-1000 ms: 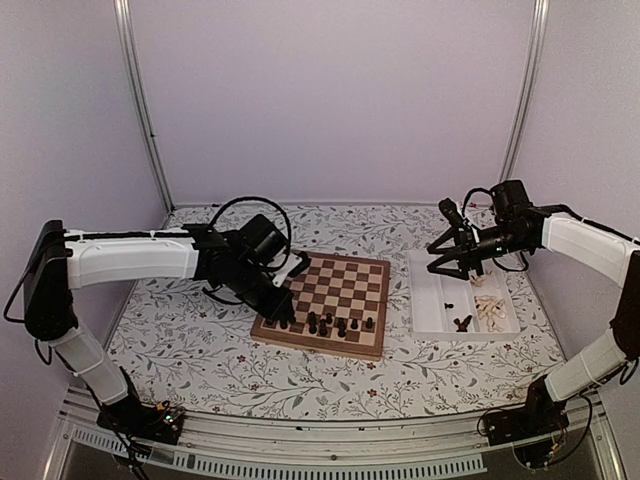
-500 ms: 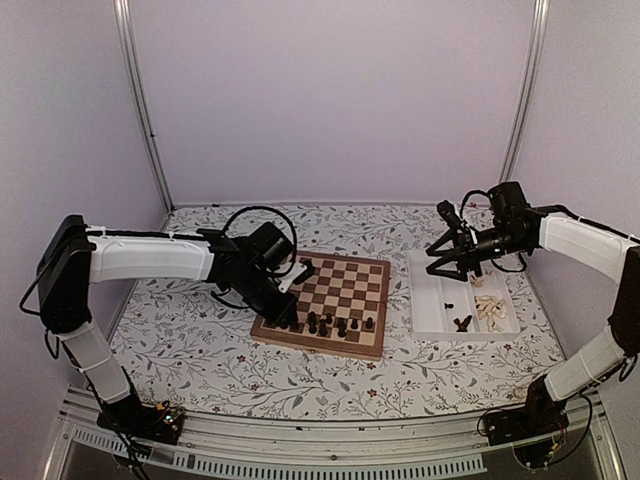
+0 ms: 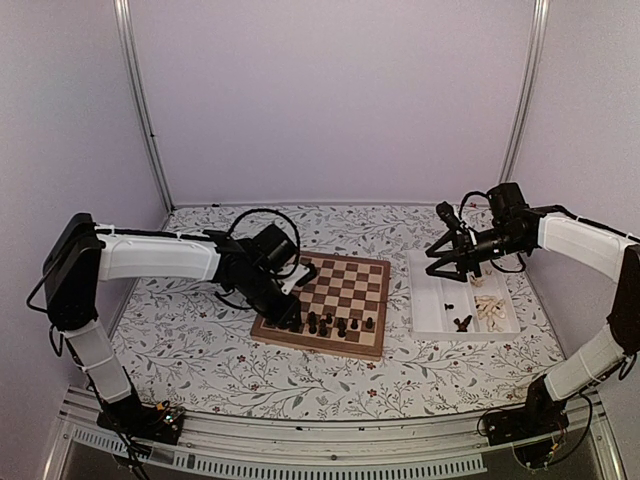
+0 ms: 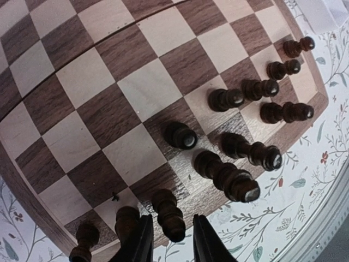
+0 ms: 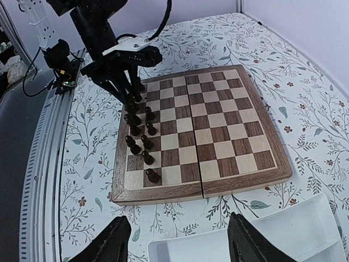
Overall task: Set up the chess pieces on the board
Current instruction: Place the chess piece on the chessboard, then pick up the chess piece from the storage box.
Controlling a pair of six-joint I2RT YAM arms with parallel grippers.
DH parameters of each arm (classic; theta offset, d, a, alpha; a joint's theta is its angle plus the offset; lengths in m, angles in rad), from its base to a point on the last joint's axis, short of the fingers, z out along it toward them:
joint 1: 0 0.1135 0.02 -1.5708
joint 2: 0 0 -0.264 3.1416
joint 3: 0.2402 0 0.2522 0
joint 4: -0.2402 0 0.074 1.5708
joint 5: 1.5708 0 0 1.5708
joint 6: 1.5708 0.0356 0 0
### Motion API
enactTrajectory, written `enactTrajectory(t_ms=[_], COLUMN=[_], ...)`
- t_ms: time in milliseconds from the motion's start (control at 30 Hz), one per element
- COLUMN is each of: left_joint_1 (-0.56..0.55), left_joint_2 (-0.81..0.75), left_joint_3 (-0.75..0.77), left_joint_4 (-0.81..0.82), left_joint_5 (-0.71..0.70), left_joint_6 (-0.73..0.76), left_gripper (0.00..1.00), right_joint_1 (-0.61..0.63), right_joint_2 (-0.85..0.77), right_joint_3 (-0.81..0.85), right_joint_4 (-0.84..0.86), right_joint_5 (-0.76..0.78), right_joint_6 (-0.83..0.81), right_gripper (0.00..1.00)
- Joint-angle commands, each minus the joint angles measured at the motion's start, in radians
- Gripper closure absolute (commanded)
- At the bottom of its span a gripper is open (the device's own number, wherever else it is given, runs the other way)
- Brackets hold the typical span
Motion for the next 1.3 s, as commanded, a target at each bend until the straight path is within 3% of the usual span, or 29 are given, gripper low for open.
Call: enactTrajectory(t_ms=[0,200,400,633,800,1267], left_joint_1=[0.013,0.013,0.013,0.008,0.004,0.006], left_joint_2=[-0.001,-0.055,-0.14,-0.232,-0.232,-0.066], left_joint_3=[0.035,0.112,0.21,0.208,0.179,0.285], left_joint_4=[0.008,-0.057,-0.116,0.174,0.402,0.387], left_joint_5=[0.018,-0.014,-0.117,-0.025,0.078,0.135], left_joint_6=[0.006,0.01,0.056,0.059,0.049,0.101], left_gripper=[0.67,0.6,0.56,0.56,0.55,0.54], right_joint_1=[-0.004,-0.004,-0.005,-0.018,-0.047,-0.049], right_joint_2=[0.008,0.002,-0.024,0.064,0.146,0.319], right_joint_3=[0.006,0.044,0.055,-0.053,-0.078,-0.044], right_joint_4=[-0.016,-0.054,-0.136,-0.157,-0.097,-0.024], right_joint_5=[-0.002,0.074,0.368,0.542,0.593,0.692], right_joint_6=[-0.013,0.004,-0.033,-0.128,-0.16,-0.286], right_gripper=[0.36,0.36,0.39,0.59,0.61,0.61])
